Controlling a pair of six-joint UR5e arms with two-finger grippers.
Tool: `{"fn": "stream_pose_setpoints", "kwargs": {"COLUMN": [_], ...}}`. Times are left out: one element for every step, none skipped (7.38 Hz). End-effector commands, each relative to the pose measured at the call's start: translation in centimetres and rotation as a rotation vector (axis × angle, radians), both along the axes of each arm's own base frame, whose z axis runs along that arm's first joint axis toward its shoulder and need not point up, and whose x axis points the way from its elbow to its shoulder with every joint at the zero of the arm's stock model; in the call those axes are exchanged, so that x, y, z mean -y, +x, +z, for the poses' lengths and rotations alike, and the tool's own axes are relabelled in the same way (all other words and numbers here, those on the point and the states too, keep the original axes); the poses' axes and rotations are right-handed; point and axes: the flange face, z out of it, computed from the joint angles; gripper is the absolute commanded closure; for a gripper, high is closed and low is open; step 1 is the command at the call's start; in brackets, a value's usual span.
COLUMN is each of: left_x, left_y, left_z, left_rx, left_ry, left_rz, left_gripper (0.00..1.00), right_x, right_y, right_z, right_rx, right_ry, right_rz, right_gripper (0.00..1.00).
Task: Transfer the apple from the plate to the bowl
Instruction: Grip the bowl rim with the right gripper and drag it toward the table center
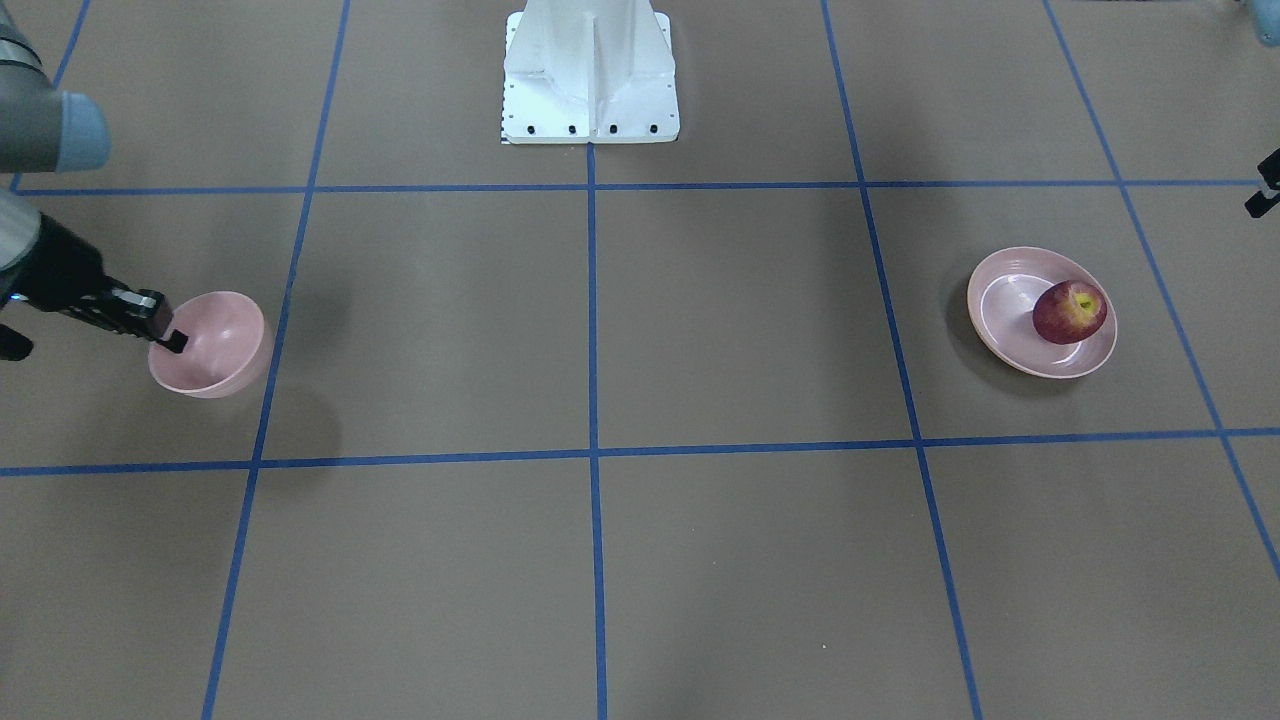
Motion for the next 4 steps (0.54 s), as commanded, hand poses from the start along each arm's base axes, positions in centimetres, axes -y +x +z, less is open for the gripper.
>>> {"fn": "stream_pose_setpoints", "kwargs": {"left_x": [0.0,0.0,0.0,0.0], "left_y": [0.0,0.1,0.1,0.0], "left_z": [0.2,0.4,0.7,1.1], "left_rx": [0.001,0.001,0.002,0.003], "left_ry": [-0.006,-0.009,-0.016,-0.022], "left_rz": [0.000,0.002,0.002,0.002], "left_gripper": [0.02,0.02,0.02,0.02], "right_x": [-1.3,-1.4,0.0,2.7], "right_y": [-15.3,-19.0,-20.7,-24.0], "right_z": [-14.3,-20.8,-21.3,-20.3], "right_rx": [-0.035,-0.097,-0.110,-0.072], "right_ry": [-0.067,-0.101,-0.117,-0.128], "right_rz": [0.121,0.109,0.112,0.133], "right_gripper": [1.00,1.00,1.00,1.00]}}
